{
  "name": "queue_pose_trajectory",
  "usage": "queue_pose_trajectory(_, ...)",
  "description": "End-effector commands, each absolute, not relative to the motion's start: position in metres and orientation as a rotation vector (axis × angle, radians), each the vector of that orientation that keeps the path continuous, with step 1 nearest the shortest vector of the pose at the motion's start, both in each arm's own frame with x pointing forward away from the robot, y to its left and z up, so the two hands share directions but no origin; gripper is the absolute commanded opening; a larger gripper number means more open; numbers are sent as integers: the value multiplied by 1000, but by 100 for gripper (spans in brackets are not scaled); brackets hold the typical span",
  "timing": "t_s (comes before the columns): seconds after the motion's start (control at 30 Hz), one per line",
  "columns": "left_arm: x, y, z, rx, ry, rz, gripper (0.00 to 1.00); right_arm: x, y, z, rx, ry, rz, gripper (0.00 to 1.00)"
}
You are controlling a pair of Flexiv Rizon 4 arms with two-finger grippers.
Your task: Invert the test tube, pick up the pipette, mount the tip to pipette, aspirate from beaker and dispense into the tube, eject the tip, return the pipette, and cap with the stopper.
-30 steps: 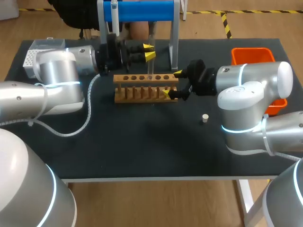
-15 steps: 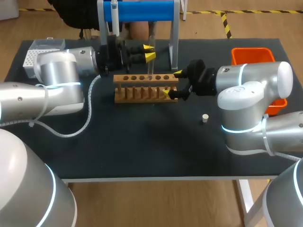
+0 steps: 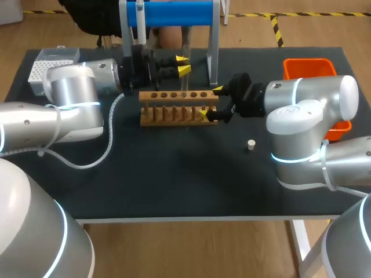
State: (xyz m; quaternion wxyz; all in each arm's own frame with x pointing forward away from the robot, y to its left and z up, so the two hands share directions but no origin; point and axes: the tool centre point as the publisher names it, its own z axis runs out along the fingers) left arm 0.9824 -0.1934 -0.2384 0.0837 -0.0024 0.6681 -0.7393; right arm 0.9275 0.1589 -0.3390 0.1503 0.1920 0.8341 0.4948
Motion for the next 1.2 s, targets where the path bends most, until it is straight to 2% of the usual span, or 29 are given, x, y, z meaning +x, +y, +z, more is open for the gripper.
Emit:
queue_pose_trajectory(0.03,986,-193,-243,-1,2009,-2208,0,928,159,-338,552,2400,1419,100)
queue_pose_trajectory(1.2,990,-184,-264,-75,2220,-2064,0,928,159,-338,552,2400,1419,100)
